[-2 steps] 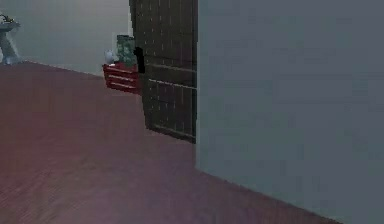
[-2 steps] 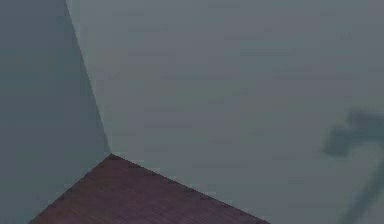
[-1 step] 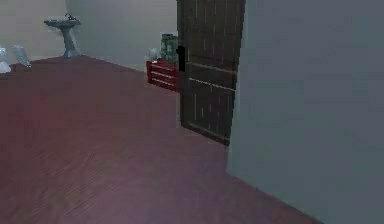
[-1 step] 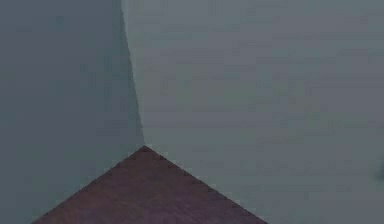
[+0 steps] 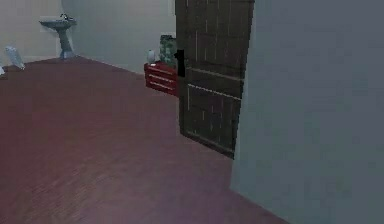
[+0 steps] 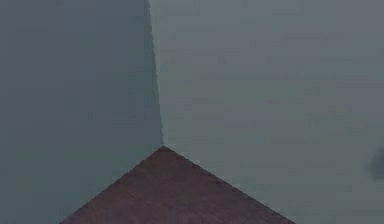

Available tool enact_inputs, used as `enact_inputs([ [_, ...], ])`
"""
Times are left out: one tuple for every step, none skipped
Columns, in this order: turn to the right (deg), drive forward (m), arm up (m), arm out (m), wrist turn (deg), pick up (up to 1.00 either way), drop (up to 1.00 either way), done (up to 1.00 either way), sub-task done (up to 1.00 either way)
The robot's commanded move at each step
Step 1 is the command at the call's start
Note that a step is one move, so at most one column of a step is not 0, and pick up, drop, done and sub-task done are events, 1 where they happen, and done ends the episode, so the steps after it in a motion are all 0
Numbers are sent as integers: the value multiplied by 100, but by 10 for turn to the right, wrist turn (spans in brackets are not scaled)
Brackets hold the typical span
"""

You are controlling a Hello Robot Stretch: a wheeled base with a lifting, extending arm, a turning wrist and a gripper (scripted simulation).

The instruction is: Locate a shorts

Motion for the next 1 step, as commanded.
enact_inputs([
  [-180,0,0,0,0,0,0,0,0],
])
